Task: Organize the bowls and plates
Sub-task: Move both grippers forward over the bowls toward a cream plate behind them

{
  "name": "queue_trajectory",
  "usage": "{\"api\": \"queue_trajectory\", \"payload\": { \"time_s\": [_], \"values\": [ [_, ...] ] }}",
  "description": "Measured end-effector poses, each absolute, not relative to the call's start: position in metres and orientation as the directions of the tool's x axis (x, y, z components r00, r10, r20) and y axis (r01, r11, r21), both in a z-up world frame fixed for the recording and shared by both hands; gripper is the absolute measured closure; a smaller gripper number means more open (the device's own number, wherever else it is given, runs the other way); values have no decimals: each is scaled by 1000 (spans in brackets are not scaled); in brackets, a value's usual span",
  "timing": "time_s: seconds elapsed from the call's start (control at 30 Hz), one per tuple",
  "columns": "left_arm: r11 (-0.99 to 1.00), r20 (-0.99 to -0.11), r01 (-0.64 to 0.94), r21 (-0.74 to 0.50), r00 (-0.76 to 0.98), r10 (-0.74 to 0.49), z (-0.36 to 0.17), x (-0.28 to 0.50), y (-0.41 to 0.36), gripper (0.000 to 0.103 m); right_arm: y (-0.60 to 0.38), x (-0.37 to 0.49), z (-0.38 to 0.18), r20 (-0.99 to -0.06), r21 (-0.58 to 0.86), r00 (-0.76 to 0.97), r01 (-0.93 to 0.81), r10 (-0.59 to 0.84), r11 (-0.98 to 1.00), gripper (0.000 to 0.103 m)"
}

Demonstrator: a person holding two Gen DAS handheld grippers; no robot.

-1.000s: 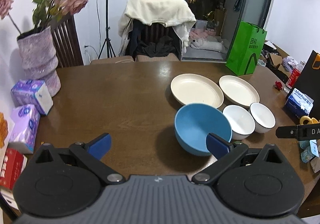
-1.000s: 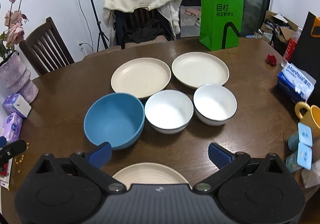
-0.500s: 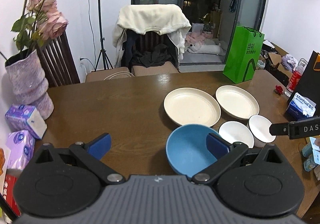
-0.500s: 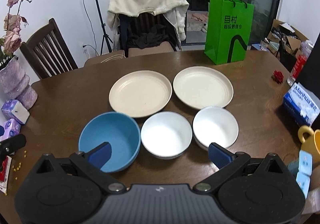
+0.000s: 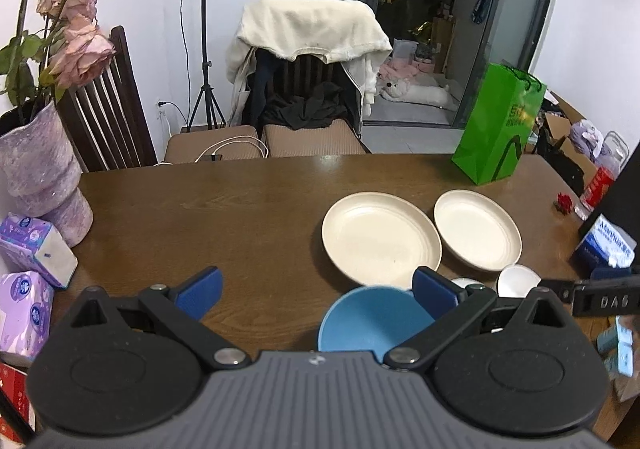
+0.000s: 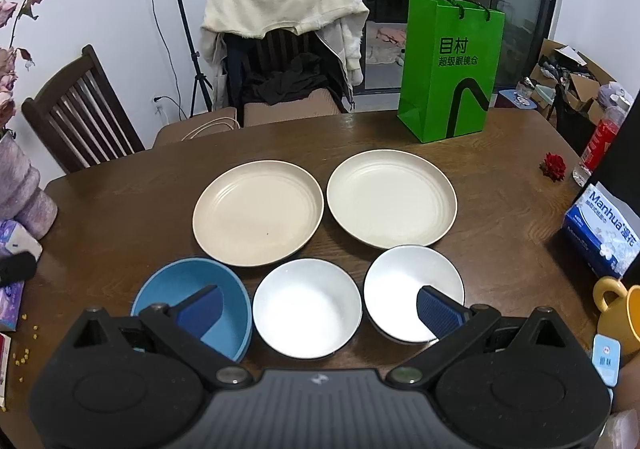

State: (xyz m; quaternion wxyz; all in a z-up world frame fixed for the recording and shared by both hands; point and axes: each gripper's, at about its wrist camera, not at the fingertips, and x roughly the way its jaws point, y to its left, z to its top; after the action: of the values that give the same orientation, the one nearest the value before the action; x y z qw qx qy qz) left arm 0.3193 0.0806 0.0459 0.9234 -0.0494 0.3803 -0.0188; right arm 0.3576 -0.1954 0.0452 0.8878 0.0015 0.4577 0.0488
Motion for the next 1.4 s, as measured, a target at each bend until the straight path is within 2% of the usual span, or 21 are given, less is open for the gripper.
{"api": "queue_trajectory", "payload": {
  "time_s": [0.4, 0.9, 1.4],
  "values": [
    [991, -732, -56, -118, 680, -49, 44, 362, 69, 0, -199, 397, 46, -815, 54, 572, -85, 93, 995, 0],
    [992, -756, -104, -77, 654, 10, 37, 408, 51, 0, -193, 453, 42, -823, 53, 558, -108, 104, 993, 0],
    [983, -792, -176, -59, 608, 61, 9, 464, 38, 0, -184, 511, 28, -834, 100, 531, -124, 151, 987, 1]
  ]
}}
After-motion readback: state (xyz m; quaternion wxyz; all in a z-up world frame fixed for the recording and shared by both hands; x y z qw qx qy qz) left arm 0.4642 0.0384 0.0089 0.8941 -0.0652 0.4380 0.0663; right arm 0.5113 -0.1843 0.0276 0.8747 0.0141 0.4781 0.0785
